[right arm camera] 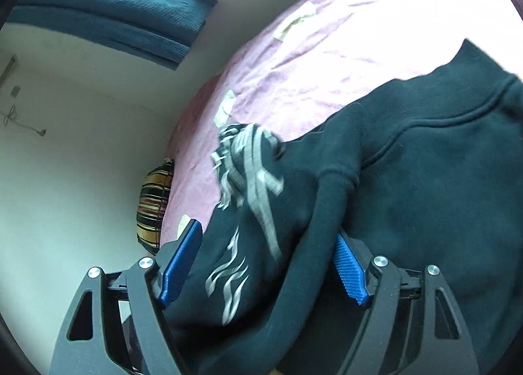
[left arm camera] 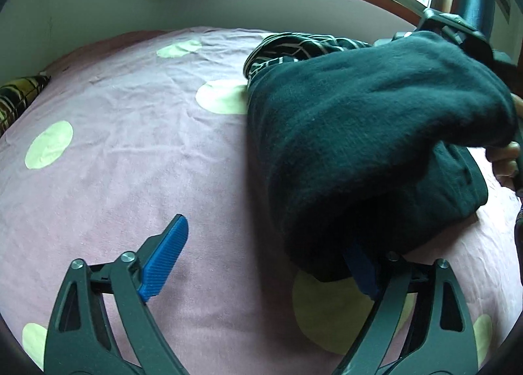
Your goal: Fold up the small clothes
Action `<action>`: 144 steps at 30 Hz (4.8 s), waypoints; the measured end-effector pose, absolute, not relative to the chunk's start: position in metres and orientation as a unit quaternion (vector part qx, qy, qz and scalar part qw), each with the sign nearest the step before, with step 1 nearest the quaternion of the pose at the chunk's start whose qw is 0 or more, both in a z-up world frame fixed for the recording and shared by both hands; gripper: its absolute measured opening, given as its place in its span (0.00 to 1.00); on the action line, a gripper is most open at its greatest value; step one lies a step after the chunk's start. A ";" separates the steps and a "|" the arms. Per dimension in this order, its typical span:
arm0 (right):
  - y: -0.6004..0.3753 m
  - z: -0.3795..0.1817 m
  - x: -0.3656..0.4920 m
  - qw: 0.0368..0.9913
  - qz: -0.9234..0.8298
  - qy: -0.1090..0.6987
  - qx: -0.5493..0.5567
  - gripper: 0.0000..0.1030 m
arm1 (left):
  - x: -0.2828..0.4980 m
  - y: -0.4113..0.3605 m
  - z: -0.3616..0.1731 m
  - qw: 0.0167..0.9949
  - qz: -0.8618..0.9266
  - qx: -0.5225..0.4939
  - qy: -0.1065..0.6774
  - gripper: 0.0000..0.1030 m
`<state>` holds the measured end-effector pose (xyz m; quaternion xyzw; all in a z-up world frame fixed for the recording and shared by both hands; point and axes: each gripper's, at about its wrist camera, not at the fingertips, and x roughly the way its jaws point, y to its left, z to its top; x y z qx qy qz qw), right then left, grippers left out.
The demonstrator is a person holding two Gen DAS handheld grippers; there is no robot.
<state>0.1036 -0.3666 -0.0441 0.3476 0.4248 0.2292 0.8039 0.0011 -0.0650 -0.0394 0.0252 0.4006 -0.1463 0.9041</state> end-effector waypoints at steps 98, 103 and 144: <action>-0.556 -0.126 -0.069 0.807 0.245 0.354 0.404 0.24 | 0.069 -0.169 -0.062 0.795 -0.320 -0.086 0.508 0.98; -0.555 -0.048 -0.064 0.856 0.233 0.326 0.327 0.52 | 0.065 -0.176 -0.057 0.813 -0.322 -0.053 0.482 0.98; -0.458 -0.074 0.267 0.765 0.184 0.530 0.315 0.05 | 0.067 -0.158 -0.062 0.816 -0.324 -0.080 0.471 0.98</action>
